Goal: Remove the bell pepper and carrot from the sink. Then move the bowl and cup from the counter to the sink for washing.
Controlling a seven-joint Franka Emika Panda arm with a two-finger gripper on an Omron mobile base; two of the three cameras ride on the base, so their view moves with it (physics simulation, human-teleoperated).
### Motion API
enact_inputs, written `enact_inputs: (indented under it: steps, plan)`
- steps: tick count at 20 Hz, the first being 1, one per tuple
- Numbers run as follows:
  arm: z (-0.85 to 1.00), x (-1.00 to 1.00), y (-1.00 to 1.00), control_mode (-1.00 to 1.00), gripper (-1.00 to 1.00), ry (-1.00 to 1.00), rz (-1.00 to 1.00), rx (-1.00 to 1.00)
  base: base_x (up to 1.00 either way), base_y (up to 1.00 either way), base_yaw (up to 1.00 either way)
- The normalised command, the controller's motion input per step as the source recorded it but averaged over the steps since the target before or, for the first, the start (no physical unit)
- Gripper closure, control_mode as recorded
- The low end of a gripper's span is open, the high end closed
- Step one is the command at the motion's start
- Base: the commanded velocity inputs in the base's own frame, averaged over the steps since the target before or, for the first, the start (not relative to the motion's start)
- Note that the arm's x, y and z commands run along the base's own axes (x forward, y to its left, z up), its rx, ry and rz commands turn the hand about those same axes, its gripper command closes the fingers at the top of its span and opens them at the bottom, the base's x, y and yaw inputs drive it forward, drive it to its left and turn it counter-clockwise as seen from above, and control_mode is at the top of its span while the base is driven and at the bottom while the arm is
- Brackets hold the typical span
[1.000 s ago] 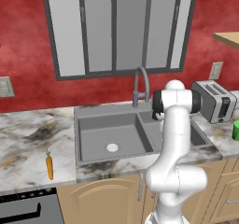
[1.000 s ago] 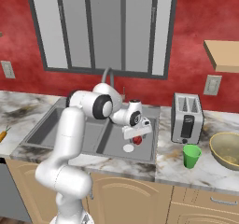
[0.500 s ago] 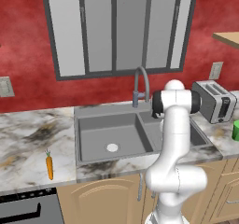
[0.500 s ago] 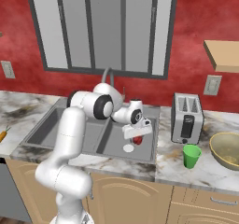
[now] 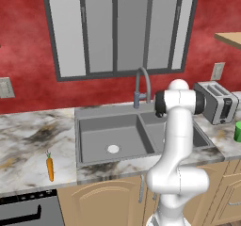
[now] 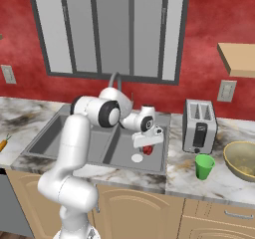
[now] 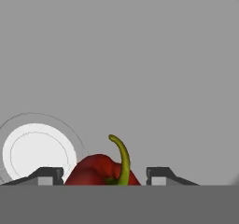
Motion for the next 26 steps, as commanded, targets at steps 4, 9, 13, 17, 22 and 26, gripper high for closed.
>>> enact_inputs:
  steps: [4,9,13,17,22,26]
  plan:
    - [0.32,-0.13,-0.02,-1.0,1.0,0.01,0.0,0.04,0.0,0.0,0.0]
    - [0.33,-0.22,-0.03,-1.0,1.0,0.0,0.0,0.01,0.0,0.0,0.0]
    - [0.3,-0.3,-0.03,-1.0,1.0,0.0,0.0,0.0,0.0,0.0,0.0]
    - [0.33,-0.3,0.0,-1.0,1.0,0.0,0.0,0.01,0.0,0.0,0.0]
    - [0.28,-0.26,0.03,-1.0,1.0,0.0,0.0,0.08,0.0,0.0,0.0]
    - [0.3,-0.25,0.09,-1.0,1.0,0.0,-0.01,0.03,0.0,0.0,0.0]
